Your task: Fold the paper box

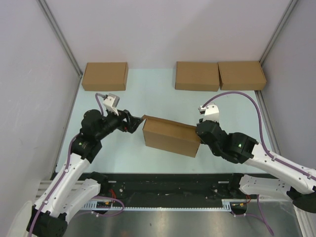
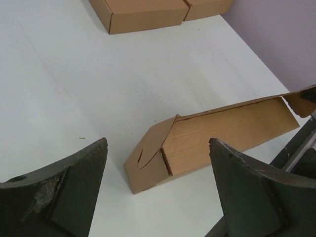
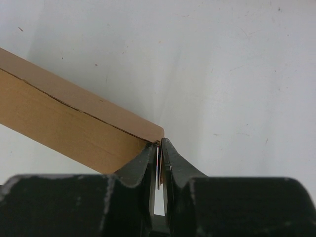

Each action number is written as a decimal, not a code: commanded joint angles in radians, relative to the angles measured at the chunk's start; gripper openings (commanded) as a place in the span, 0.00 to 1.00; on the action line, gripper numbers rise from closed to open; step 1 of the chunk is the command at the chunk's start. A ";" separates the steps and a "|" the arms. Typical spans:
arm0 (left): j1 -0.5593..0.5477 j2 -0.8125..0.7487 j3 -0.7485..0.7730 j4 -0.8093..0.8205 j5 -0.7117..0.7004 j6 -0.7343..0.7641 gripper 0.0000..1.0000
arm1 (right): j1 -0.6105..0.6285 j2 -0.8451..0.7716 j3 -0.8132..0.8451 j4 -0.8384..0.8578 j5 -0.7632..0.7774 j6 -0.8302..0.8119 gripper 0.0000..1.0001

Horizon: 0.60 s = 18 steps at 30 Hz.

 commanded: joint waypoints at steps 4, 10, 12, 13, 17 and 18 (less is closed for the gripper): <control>0.008 0.014 0.000 0.017 0.075 0.054 0.87 | -0.005 0.002 0.000 0.012 0.012 -0.023 0.13; -0.005 0.021 -0.039 0.036 0.040 0.092 0.82 | -0.005 -0.003 -0.001 0.007 0.014 -0.032 0.13; -0.016 0.020 -0.057 0.048 0.017 0.100 0.79 | -0.007 0.000 -0.001 0.007 0.011 -0.042 0.12; -0.019 0.015 -0.062 0.057 0.014 0.103 0.79 | -0.008 0.000 -0.001 0.007 0.008 -0.045 0.12; -0.019 0.037 -0.066 0.092 0.002 0.106 0.76 | -0.011 0.003 -0.003 0.010 0.000 -0.055 0.12; -0.019 0.047 -0.051 0.097 0.003 0.106 0.75 | -0.013 0.003 -0.001 0.016 -0.003 -0.063 0.12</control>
